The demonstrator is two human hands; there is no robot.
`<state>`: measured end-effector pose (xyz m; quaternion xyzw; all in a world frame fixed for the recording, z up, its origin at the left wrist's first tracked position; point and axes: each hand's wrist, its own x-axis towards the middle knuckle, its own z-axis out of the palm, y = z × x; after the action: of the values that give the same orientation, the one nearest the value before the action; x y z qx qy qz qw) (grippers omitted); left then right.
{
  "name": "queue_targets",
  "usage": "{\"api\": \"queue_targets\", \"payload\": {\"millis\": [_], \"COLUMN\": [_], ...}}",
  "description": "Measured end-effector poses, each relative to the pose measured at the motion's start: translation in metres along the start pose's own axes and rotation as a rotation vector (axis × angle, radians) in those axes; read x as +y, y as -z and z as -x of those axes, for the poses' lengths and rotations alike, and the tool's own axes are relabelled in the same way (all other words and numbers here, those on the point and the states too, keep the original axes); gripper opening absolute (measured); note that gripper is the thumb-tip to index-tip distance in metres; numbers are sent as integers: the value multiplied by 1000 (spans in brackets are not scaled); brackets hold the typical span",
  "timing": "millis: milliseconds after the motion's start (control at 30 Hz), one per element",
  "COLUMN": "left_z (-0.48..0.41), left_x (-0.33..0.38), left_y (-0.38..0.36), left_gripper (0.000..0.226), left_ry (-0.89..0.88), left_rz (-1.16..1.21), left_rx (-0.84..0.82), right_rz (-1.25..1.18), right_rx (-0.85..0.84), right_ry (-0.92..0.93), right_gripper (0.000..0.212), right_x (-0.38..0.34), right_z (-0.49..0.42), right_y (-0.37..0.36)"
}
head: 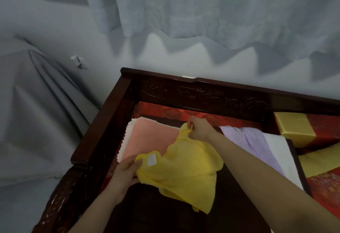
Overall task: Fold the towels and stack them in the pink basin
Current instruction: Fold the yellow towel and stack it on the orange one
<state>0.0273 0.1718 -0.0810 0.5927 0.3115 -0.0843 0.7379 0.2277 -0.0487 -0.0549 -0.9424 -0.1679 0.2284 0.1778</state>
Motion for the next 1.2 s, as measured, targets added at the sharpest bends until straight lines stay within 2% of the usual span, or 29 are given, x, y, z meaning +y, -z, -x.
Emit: {"api": "queue_targets", "payload": {"millis": [67, 167, 267, 367, 500, 600, 700, 833, 967, 1133, 1167, 1200], "left_z": [-2, 2, 8, 21, 33, 46, 61, 82, 105, 134, 137, 142], "left_x": [7, 29, 68, 120, 195, 246, 278, 292, 285, 235, 219, 203], "left_y": [1, 5, 8, -7, -40, -63, -85, -97, -91, -59, -50, -44], "left_gripper": [18, 20, 17, 14, 10, 9, 18, 19, 19, 40, 32, 12], "left_ry": [-57, -201, -436, -659, -943, -1031, -1055, -990, -945, -860, -830, -776], "left_rz": [-72, -193, -382, -531, -731, -691, -562, -442, -428, -440, -440, -443], "left_rx": [20, 60, 90, -7, -59, -91, -134, -205, -244, -318, -344, -382], "right_rz": [6, -17, -236, -388, -463, -430, -386, -505, -699, -826, -836, -843], "right_rx": [5, 63, 291, 476, 565, 578, 510, 510, 523, 277, 214, 153], "right_ry": [58, 48, 25, 73, 135, 189, 198, 236, 295, 358, 353, 336], "right_gripper": [36, 22, 7, 3, 24, 26, 12, 28, 28, 10, 15, 19], "right_x": [5, 20, 45, 58, 65, 72, 75, 74, 72, 74, 77, 82], "right_z": [9, 31, 63, 101, 143, 173, 200, 230, 263, 308, 313, 314], "right_y": [17, 57, 108, 155, 207, 242, 266, 277, 262, 207, 193, 178]}}
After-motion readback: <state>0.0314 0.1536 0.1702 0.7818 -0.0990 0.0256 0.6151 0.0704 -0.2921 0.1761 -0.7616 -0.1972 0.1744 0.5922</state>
